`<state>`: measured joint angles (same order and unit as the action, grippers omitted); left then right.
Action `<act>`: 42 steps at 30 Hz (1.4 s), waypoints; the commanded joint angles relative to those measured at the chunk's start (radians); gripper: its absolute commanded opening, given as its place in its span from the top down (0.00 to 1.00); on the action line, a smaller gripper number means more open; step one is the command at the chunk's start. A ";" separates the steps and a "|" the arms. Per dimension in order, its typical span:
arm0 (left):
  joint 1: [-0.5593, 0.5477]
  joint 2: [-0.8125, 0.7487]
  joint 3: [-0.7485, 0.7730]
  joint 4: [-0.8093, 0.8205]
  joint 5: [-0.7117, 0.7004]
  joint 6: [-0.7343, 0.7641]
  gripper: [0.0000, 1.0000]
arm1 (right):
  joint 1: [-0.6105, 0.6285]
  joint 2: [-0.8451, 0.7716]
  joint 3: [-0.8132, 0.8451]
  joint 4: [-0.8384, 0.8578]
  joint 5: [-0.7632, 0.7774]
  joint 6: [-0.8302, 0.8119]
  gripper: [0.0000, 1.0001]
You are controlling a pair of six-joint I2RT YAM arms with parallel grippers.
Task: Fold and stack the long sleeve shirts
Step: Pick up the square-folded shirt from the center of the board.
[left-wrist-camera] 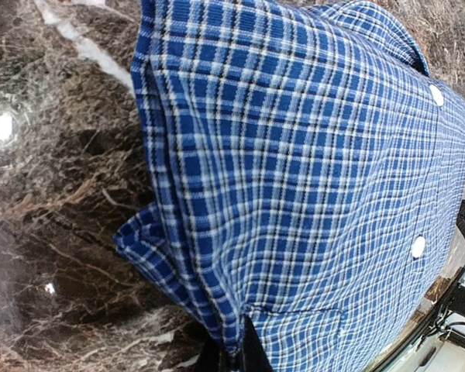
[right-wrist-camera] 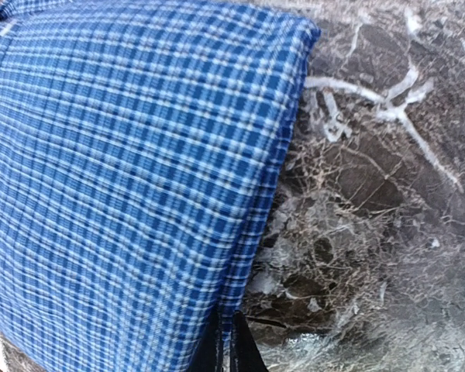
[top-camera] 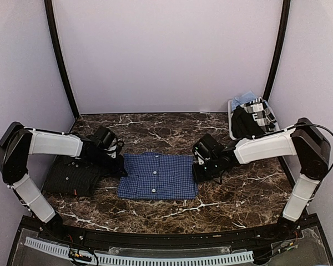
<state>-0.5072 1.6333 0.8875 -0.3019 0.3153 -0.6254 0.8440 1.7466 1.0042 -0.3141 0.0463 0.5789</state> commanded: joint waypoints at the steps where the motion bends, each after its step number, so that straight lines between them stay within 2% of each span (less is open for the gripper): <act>1: 0.010 -0.069 0.023 -0.069 -0.023 0.044 1.00 | 0.021 0.034 0.013 0.019 -0.004 -0.013 0.96; 6: 0.015 -0.083 0.049 -0.102 -0.032 0.063 1.00 | 0.029 0.056 0.029 -0.001 0.025 -0.001 0.97; 11: 0.027 -0.085 0.055 -0.110 -0.029 0.072 1.00 | 0.029 0.000 0.012 -0.044 0.090 0.011 0.94; 14: 0.031 -0.083 0.058 -0.113 -0.026 0.079 1.00 | 0.030 -0.045 0.012 -0.055 0.092 0.018 0.85; 18: 0.035 -0.085 0.062 -0.117 -0.024 0.085 1.00 | 0.041 -0.082 0.029 -0.054 0.106 0.029 0.63; 21: 0.036 -0.092 0.056 -0.113 -0.021 0.087 1.00 | 0.051 -0.073 0.052 -0.038 0.090 0.027 0.58; 26: 0.039 -0.099 0.053 -0.113 -0.017 0.092 1.00 | 0.069 0.003 0.107 -0.041 0.077 0.022 0.62; 34: 0.047 -0.114 0.058 -0.120 -0.013 0.104 1.00 | 0.067 0.078 0.128 -0.038 0.094 0.020 0.85; 42: 0.048 -0.122 0.082 -0.139 -0.014 0.116 1.00 | 0.067 0.139 0.140 -0.041 0.083 0.009 0.89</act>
<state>-0.4671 1.5543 0.9329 -0.4076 0.2977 -0.5327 0.9054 1.8687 1.1259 -0.3592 0.1280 0.5991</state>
